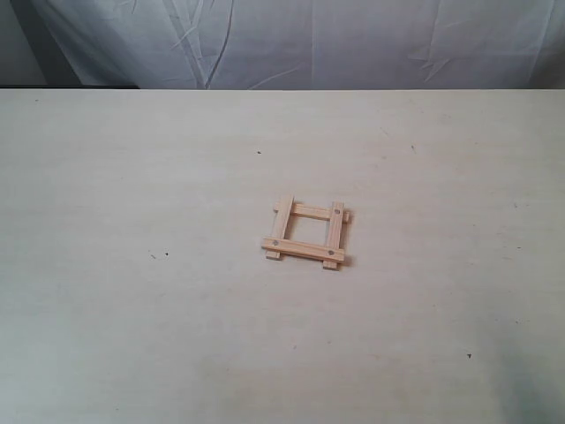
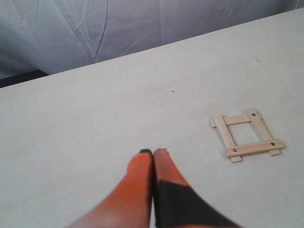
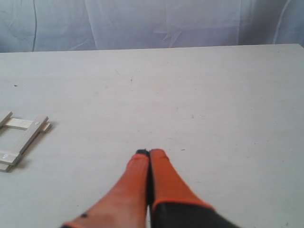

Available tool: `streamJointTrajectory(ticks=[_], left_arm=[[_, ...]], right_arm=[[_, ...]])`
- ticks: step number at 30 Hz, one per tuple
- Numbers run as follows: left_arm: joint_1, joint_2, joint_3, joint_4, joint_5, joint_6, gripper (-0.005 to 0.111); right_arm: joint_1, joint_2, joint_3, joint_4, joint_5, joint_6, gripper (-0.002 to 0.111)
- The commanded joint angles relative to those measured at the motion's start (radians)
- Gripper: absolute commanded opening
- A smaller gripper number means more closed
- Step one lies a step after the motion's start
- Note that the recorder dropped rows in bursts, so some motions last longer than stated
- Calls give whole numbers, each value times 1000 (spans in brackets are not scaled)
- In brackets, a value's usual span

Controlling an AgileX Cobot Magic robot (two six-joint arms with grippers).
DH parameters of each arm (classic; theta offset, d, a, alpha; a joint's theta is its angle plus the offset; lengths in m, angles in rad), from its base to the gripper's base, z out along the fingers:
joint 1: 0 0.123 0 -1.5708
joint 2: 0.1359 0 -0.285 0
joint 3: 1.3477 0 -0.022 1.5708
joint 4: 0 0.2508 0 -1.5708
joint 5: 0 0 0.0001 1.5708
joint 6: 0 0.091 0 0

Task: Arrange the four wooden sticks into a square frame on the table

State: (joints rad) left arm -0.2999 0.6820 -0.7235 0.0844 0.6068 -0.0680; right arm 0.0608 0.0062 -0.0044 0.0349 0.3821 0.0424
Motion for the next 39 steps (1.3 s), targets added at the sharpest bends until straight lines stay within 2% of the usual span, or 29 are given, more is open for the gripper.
streamJointTrajectory(ticks=[1, 15, 18, 20, 24, 30, 34, 37, 39], left_arm=[[-1, -7, 4, 5, -7, 0, 0], [-1, -7, 4, 5, -7, 0, 0], [-1, -13, 9, 48, -5, -2, 0], [23, -52, 34, 26, -28, 0, 0], [121, -193, 166, -42, -126, -2, 0], [243, -449, 461, -67, -254, -2, 0], [268, -604, 639, -69, -347, -2, 0], [268, -682, 722, -93, -398, -2, 0], [268, -682, 723, -110, -411, -2, 0]], right_arm=[[-7, -6, 4, -5, -14, 4, -1], [-7, -6, 4, -5, -19, 3, -1], [-7, -6, 4, -5, -19, 3, -1], [-7, -6, 4, -5, -19, 3, -1], [-7, -6, 4, -5, -19, 3, -1], [-7, -6, 4, -5, -19, 3, -1], [-7, -6, 4, -5, -19, 3, -1], [-7, -6, 4, 4, -17, 3, -1], [-7, -6, 4, 4, -17, 3, -1]])
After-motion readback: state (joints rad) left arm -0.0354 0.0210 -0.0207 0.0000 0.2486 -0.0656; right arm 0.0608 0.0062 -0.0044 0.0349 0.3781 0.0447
